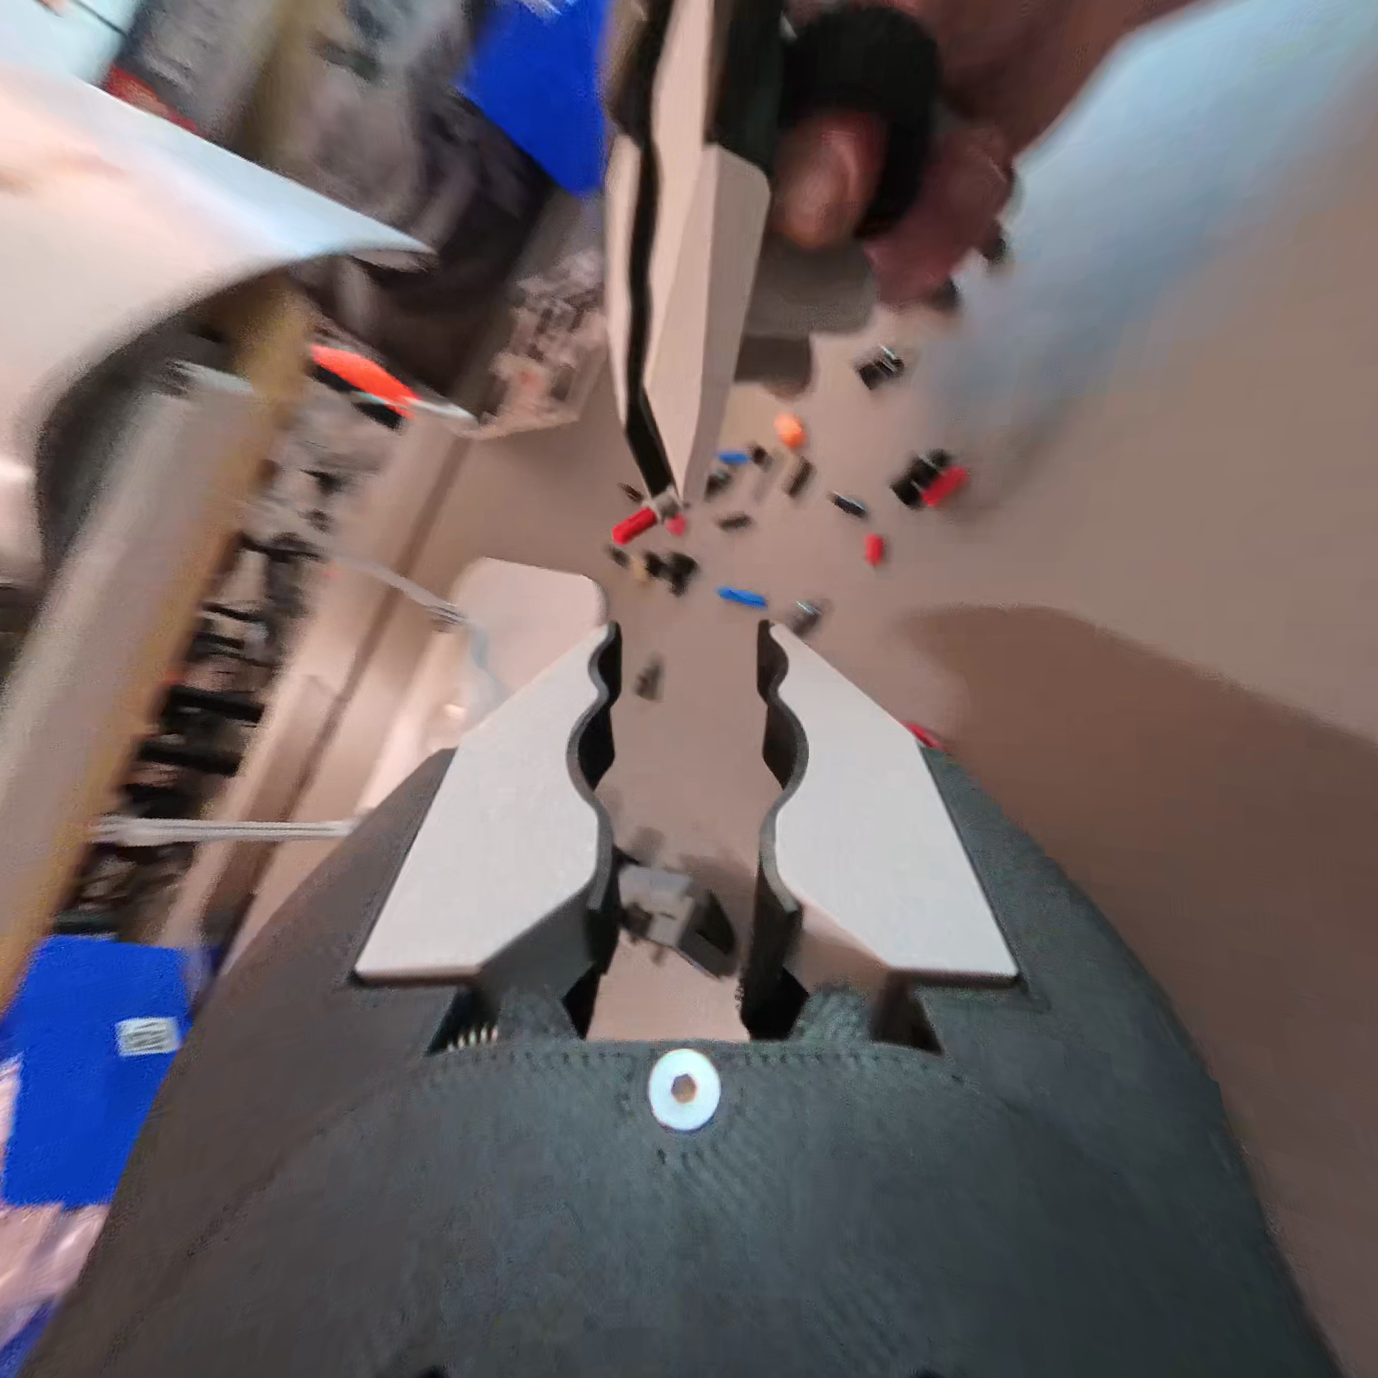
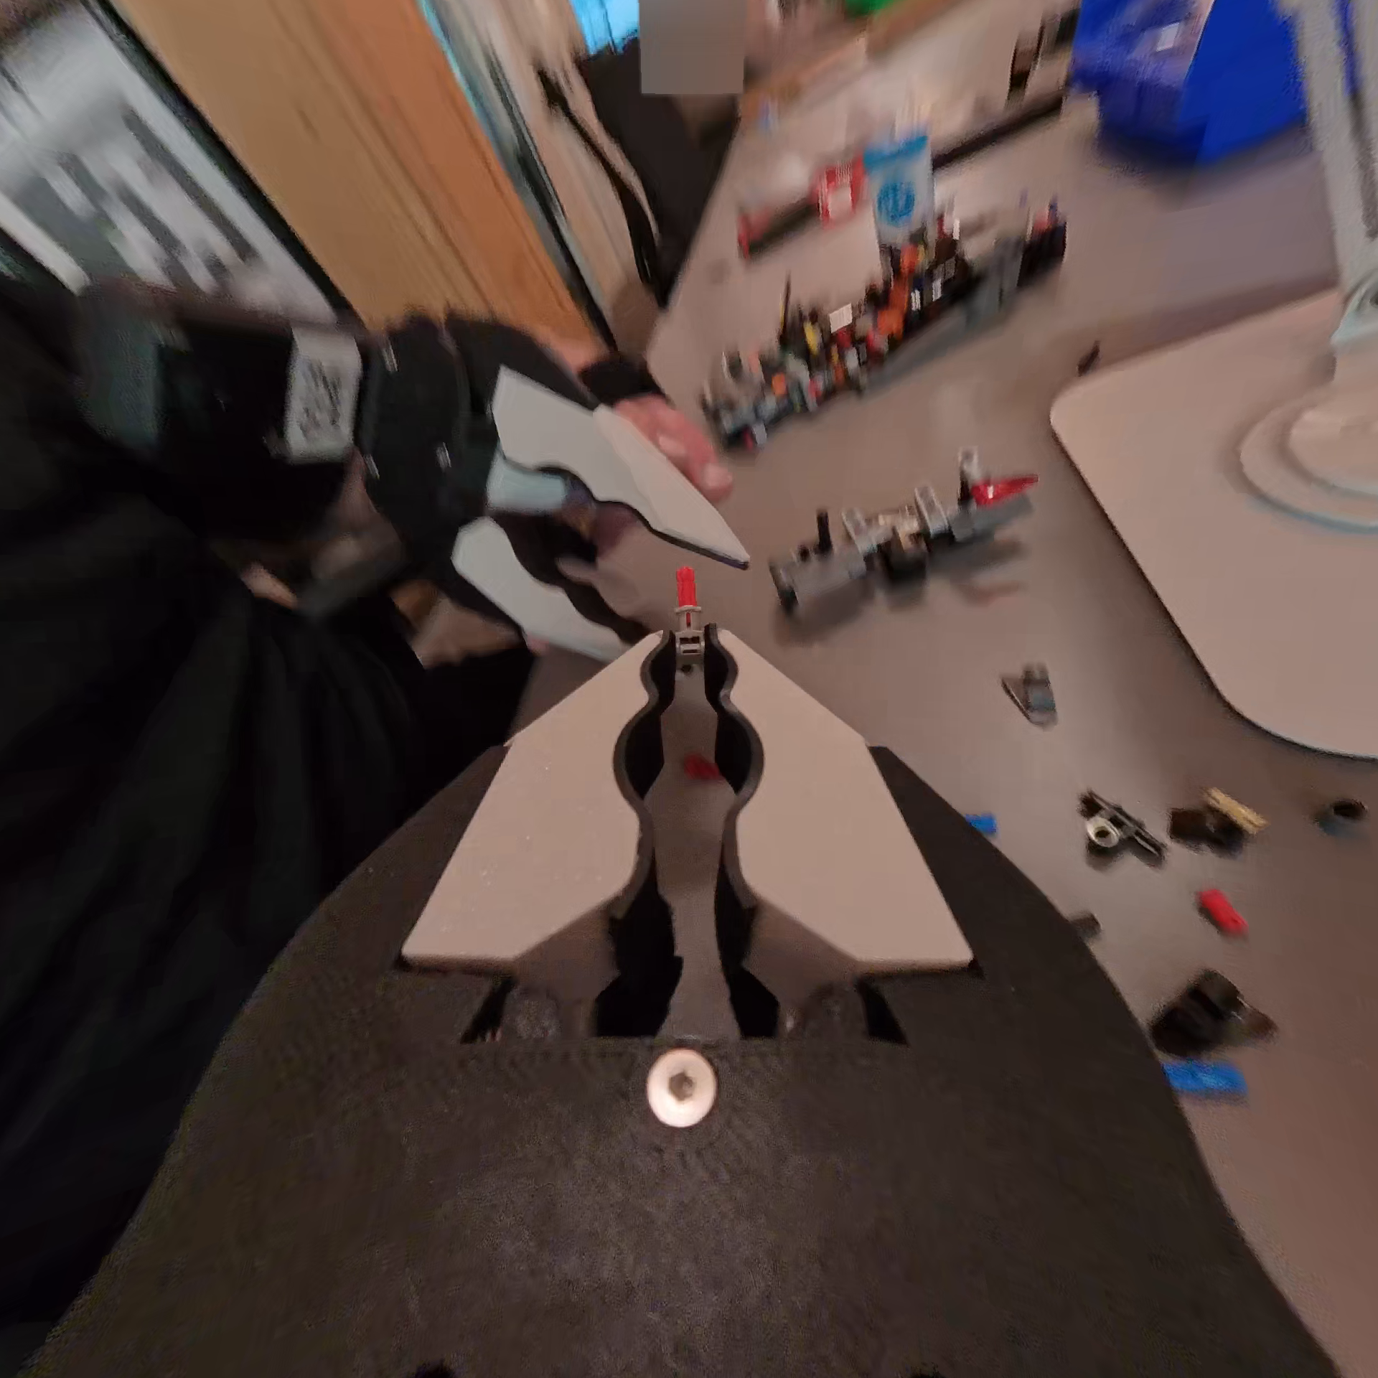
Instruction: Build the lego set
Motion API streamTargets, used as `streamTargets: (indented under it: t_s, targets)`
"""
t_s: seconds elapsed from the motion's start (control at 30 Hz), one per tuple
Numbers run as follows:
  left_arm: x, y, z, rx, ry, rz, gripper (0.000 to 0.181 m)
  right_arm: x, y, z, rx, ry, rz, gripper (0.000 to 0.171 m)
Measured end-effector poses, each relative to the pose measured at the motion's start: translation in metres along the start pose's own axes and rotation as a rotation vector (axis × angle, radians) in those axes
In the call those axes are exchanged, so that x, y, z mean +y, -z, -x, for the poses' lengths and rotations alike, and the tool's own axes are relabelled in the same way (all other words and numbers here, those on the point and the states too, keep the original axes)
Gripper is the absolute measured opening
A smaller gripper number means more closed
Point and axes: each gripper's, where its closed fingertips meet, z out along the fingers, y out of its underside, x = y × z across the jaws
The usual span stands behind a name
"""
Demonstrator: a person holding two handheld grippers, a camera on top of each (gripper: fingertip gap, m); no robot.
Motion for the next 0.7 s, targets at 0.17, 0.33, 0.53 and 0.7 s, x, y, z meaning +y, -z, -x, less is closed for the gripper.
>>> streamTargets:
  t_s: [0.17, 0.33, 0.53, 0.7]
  targets:
    - [-0.039, 0.003, 0.041, -0.266, -0.042, -0.135, 0.042, -0.037, 0.014, -0.002, -0.05, -0.148, -0.284, 0.005]
    - [-0.053, -0.014, 0.053, -0.32, -0.099, -0.155, 0.032, -0.04, 0.023, -0.003, -0.066, -0.177, -0.326, 0.004]
    - [-0.059, -0.02, 0.053, -0.338, -0.13, -0.168, 0.021, -0.045, 0.031, -0.007, -0.055, -0.195, -0.358, 0.004]
    - [-0.062, -0.017, 0.058, -0.362, -0.107, -0.2, 0.028, -0.047, 0.033, -0.008, -0.043, -0.199, -0.381, 0.004]
